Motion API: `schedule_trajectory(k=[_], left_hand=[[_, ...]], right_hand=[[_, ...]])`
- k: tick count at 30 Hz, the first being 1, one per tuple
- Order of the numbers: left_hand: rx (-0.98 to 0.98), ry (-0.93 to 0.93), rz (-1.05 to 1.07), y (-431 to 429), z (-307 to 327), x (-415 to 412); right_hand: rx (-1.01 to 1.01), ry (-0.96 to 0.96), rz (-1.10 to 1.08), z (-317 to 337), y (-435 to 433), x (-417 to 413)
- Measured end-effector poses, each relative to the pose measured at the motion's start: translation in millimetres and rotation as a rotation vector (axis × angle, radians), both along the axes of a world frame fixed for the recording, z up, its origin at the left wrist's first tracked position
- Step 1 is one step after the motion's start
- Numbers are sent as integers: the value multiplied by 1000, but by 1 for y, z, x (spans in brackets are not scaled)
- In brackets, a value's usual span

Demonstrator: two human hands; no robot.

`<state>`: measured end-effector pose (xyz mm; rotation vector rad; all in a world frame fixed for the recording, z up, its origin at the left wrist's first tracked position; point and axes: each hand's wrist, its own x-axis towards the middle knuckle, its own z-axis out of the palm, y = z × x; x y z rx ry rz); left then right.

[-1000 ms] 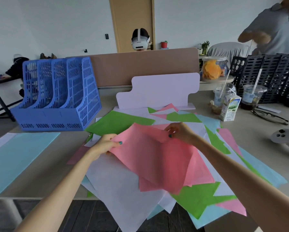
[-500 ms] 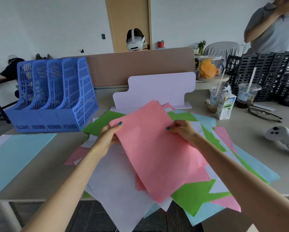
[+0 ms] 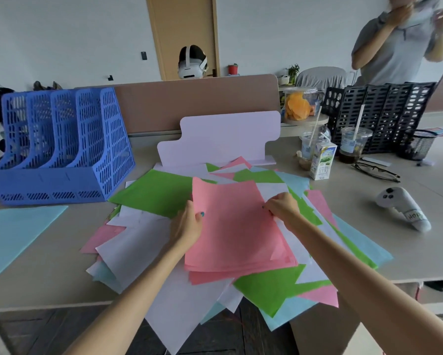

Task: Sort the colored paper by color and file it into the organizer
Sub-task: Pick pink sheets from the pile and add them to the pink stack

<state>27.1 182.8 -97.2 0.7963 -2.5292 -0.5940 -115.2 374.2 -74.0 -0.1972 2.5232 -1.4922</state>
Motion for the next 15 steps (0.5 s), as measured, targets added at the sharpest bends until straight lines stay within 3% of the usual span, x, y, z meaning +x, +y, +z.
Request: schedule_trajectory(k=[3, 6, 9, 15], left_hand=[[-155, -45, -28, 5, -2, -3], [-188, -72, -40, 6, -5, -5], [-220, -89, -37, 8, -6, -4], [-207, -101, -38, 13, -2, 0]], right_hand=[[34, -20, -17, 3, 4, -5], [-131, -237, 1, 16, 9, -4], [-173, -359, 39, 25, 11, -1], [-78, -217, 141, 12, 5, 15]])
